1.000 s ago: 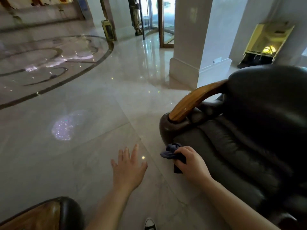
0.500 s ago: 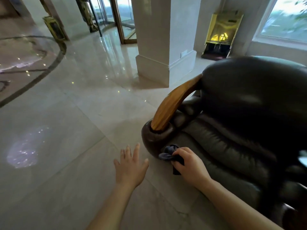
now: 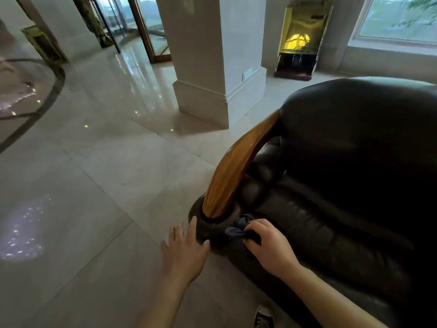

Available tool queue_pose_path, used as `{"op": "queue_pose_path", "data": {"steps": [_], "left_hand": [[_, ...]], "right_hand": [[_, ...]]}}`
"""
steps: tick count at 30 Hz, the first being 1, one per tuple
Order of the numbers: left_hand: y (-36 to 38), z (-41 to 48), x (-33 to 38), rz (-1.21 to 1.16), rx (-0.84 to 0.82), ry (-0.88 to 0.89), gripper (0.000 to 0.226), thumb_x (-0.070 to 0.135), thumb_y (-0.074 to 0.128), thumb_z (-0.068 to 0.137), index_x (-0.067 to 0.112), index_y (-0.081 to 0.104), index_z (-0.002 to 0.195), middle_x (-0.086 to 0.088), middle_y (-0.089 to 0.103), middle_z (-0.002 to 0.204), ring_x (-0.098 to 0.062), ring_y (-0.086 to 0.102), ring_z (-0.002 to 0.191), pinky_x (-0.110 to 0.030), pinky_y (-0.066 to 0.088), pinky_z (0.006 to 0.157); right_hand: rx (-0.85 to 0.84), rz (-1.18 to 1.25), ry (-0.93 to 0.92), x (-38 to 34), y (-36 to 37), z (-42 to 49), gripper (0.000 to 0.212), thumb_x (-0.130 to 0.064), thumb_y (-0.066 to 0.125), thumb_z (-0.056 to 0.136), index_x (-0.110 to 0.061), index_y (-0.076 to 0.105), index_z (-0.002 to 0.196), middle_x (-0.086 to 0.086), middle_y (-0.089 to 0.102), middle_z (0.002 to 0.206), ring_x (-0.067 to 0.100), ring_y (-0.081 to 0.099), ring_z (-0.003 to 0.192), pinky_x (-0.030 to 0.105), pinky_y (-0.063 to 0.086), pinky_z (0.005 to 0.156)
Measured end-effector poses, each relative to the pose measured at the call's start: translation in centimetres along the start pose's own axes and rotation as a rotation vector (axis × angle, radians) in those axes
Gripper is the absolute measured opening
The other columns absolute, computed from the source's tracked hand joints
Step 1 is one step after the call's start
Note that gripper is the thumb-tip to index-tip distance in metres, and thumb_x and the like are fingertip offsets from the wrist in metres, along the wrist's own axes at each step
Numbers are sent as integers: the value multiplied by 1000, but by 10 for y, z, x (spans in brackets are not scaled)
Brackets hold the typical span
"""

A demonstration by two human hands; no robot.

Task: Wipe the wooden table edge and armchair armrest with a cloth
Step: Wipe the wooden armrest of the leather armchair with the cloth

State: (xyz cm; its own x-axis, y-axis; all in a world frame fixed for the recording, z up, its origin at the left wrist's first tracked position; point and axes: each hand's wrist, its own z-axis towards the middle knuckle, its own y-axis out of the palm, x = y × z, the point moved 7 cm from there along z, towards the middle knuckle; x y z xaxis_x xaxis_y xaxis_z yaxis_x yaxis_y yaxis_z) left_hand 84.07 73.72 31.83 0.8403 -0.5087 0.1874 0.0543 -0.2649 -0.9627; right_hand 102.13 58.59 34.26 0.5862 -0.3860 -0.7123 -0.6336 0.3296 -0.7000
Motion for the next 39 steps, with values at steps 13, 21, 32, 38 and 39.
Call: {"op": "queue_pose_path", "data": {"steps": [13,21,32,38,39], "left_hand": [[23,171,40,26,-12,87,73,62,33,91,31,9,153,-11,20,160,-32,12,147,-57,24,113],[102,277,19,-7,-176,178,73,62,30,92,30,6,153,-11,19,159,-33,16,145,-56,25,113],[175,420,65,-309,-97,306,79,76,17,87,41,-15,149,-7,7,163,-30,21,145,-50,32,109],[210,424,62,-442,-10,358,75,76,20,89,46,-14,149,7,3,162,-26,17,145,-49,35,106],[211,425,61,-438,16,382,73,70,24,92,43,-11,151,4,5,163,-27,21,144,-49,38,103]], "right_hand": [[7,105,172,69,-2,140,15,-32,67,90,-37,65,103,-25,54,106,-6,55,95,12,42,77],[106,205,378,112,52,204,15,-28,68,90,-42,62,94,-18,60,102,-7,55,95,18,47,77],[458,535,606,185,85,299,9,-36,67,90,-42,65,96,-11,66,108,8,66,97,42,58,84],[354,-121,269,177,107,362,23,-26,69,87,-31,64,109,-11,45,146,15,38,127,36,37,106],[314,-233,229,173,126,357,24,-25,68,86,-29,65,110,-9,44,149,25,36,129,39,37,106]]}}
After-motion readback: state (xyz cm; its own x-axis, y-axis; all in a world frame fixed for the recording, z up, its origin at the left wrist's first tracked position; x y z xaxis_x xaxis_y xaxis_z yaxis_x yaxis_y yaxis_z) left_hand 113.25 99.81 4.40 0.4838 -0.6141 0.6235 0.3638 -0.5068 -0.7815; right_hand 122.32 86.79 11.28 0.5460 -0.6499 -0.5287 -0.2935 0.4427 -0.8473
